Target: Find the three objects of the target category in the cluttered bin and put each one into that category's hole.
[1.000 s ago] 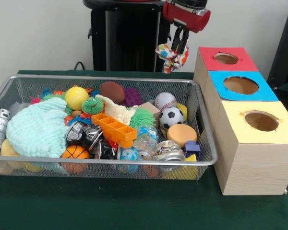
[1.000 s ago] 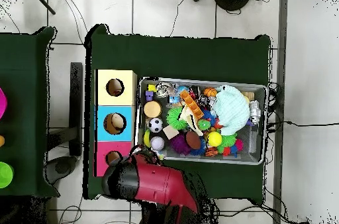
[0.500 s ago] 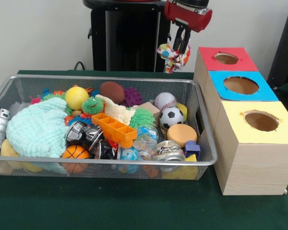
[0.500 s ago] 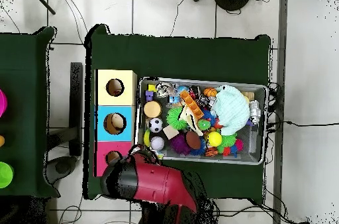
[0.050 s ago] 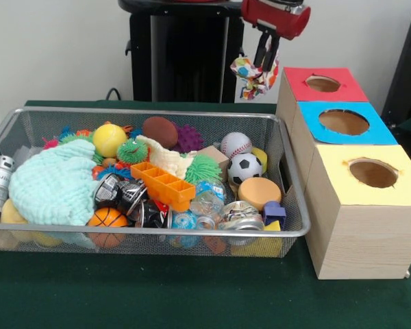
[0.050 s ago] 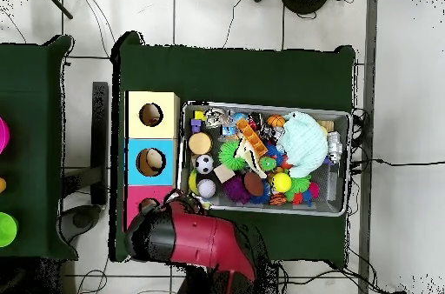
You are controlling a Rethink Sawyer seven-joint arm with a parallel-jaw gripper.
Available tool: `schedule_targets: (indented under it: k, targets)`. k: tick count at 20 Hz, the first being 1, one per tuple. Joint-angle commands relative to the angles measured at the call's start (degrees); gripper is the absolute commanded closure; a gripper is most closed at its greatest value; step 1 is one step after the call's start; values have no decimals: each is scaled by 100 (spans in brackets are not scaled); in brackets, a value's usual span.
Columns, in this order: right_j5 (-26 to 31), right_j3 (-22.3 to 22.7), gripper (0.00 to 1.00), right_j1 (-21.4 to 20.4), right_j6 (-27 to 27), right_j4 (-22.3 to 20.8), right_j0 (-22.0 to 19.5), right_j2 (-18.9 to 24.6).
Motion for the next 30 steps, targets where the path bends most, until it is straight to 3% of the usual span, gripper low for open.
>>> schedule_targets:
  k: [1, 8, 22, 30]
  targets:
    - [681, -494, 100, -372, 489, 120, -7, 420]
    - [301, -329, 100, -515, 668, 242, 121, 519]
    - [565, -645, 100, -430, 1079, 426, 662, 286]
    - [476, -879, 100, -254, 1054, 653, 708, 349]
